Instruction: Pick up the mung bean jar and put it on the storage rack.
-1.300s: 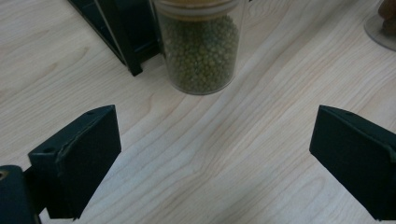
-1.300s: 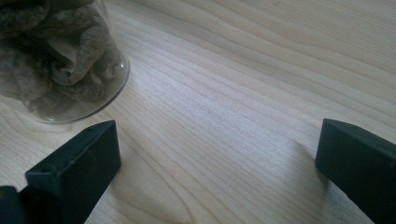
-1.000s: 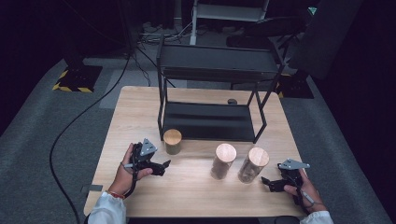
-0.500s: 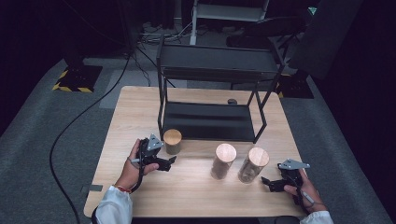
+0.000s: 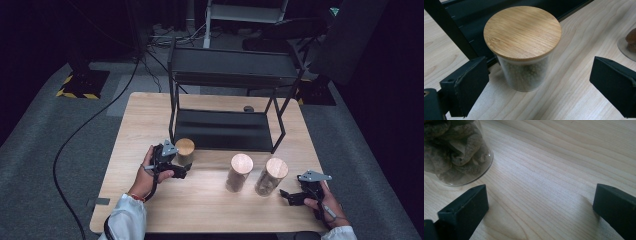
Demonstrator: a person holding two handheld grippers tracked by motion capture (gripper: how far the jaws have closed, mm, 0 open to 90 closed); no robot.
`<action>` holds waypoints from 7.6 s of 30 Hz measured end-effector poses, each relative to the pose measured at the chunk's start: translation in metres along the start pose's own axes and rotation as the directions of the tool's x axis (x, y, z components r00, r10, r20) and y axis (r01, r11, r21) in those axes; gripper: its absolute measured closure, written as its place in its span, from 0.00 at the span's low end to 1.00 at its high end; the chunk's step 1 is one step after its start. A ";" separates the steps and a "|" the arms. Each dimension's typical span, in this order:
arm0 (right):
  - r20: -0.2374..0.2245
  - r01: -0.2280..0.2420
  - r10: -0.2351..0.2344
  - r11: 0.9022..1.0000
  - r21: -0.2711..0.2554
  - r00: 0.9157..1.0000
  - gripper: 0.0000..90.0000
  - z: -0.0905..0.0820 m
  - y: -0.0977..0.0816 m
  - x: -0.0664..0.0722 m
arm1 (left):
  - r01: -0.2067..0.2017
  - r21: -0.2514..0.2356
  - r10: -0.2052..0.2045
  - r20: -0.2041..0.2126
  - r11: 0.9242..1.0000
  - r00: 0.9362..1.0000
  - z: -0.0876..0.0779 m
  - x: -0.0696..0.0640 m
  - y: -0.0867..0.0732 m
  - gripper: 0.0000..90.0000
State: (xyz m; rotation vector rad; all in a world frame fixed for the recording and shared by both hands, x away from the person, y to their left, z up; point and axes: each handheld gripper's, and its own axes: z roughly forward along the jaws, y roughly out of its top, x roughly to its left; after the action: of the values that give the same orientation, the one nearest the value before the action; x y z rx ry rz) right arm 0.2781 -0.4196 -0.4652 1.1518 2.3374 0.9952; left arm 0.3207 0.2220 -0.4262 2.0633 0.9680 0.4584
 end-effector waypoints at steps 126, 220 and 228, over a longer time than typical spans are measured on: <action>0.001 -0.001 0.001 1.000 0.000 1.000 0.00 0.000 0.000 0.000 | 0.052 -0.007 -0.052 -0.088 0.999 0.995 0.025 -0.023 0.070 0.28; 0.001 -0.001 0.001 1.000 -0.001 1.000 0.00 0.000 0.000 0.000 | 0.094 0.050 -0.086 -0.150 0.994 0.985 0.120 -0.015 0.115 0.24; 0.001 -0.001 0.001 1.000 -0.001 1.000 0.00 0.000 0.000 0.000 | 0.084 0.072 -0.069 -0.190 0.994 0.979 0.124 -0.022 0.119 0.14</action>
State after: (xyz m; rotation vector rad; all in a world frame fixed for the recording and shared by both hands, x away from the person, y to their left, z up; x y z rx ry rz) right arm 0.2778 -0.4195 -0.4653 1.1530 2.3357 0.9954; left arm 0.4375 0.0953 -0.4097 2.0730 1.1897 0.5898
